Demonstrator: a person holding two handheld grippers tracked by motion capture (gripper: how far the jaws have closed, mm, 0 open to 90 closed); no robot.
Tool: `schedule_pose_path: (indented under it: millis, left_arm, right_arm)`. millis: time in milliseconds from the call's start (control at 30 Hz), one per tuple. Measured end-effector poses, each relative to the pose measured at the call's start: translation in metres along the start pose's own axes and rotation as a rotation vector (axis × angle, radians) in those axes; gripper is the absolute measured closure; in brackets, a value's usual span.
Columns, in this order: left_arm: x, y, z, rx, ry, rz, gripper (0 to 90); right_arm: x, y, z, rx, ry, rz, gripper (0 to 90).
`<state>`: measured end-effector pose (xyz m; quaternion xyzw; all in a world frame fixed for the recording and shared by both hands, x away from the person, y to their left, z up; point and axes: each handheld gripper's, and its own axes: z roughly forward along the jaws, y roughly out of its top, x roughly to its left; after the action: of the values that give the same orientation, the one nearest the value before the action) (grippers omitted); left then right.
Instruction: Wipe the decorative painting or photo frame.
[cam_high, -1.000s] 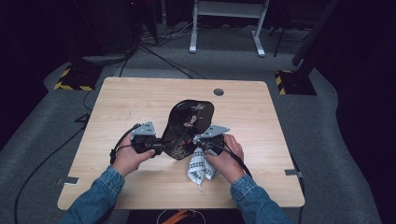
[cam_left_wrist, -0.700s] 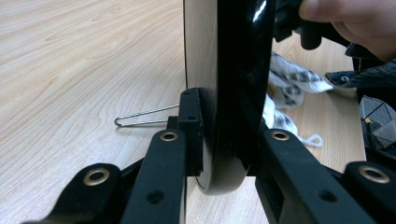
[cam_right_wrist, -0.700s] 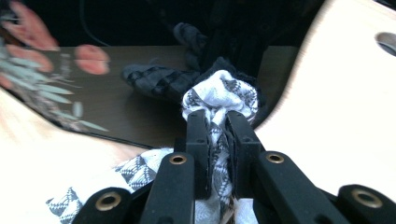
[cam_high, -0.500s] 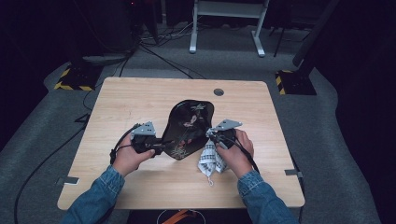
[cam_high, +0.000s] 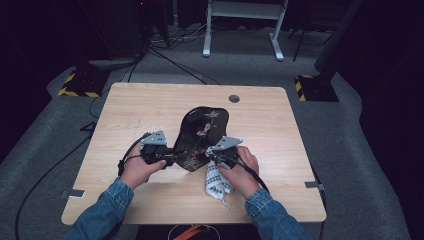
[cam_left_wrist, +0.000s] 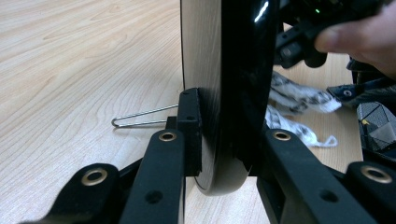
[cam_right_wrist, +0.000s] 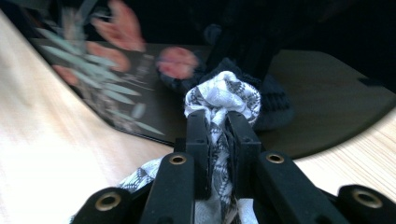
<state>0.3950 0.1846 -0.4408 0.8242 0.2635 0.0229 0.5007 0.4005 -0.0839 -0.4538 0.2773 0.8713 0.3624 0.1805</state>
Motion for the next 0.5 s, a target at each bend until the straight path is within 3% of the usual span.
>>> schedule_pose_path:
  millis: [233, 500]
  left_arm:
    - [0.001, 0.000, 0.000, -0.001, -0.001, -0.002, 77.1]
    - [0.001, -0.001, 0.000, -0.001, -0.003, -0.001, 77.0]
  right_arm:
    - [0.014, 0.005, 0.004, 0.003, 0.043, -0.036, 81.9]
    - [0.002, 0.000, 0.003, 0.023, 0.013, -0.006, 82.0]
